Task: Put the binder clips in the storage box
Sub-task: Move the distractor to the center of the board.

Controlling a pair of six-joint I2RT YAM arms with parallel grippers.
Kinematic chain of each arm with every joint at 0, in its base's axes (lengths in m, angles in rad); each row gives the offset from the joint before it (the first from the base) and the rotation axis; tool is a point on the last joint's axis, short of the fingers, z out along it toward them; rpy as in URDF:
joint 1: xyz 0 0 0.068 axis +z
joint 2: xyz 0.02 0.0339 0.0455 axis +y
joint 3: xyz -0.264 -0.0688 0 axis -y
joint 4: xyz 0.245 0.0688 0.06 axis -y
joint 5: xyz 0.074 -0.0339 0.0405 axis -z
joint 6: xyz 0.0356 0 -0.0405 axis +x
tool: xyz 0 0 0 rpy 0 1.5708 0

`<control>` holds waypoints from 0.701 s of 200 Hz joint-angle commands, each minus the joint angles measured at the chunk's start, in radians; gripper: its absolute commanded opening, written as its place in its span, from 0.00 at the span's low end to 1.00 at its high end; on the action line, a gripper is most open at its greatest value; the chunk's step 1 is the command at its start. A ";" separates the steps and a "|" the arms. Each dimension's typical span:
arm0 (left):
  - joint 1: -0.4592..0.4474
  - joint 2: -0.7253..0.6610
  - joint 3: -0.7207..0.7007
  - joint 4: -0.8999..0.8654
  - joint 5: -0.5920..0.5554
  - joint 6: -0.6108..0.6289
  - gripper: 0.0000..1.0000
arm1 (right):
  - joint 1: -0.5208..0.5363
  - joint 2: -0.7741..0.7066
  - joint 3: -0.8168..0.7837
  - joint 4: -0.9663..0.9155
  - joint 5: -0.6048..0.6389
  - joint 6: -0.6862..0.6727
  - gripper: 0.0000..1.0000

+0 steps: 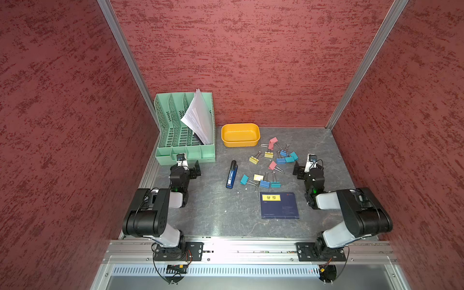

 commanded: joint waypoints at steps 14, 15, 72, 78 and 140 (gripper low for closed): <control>0.011 -0.007 0.014 0.011 0.019 -0.013 1.00 | -0.007 0.001 0.013 0.021 -0.013 0.007 0.98; 0.011 -0.008 0.014 0.011 0.019 -0.013 1.00 | -0.008 0.001 0.013 0.021 -0.013 0.007 0.98; 0.014 -0.008 0.014 0.010 0.029 -0.014 1.00 | -0.007 -0.002 0.010 0.024 -0.012 0.007 0.99; 0.016 -0.008 0.014 0.009 0.031 -0.015 1.00 | -0.007 -0.001 0.011 0.025 -0.012 0.008 0.98; -0.053 -0.173 0.114 -0.297 -0.011 0.055 1.00 | 0.101 -0.280 0.158 -0.424 0.086 -0.041 0.98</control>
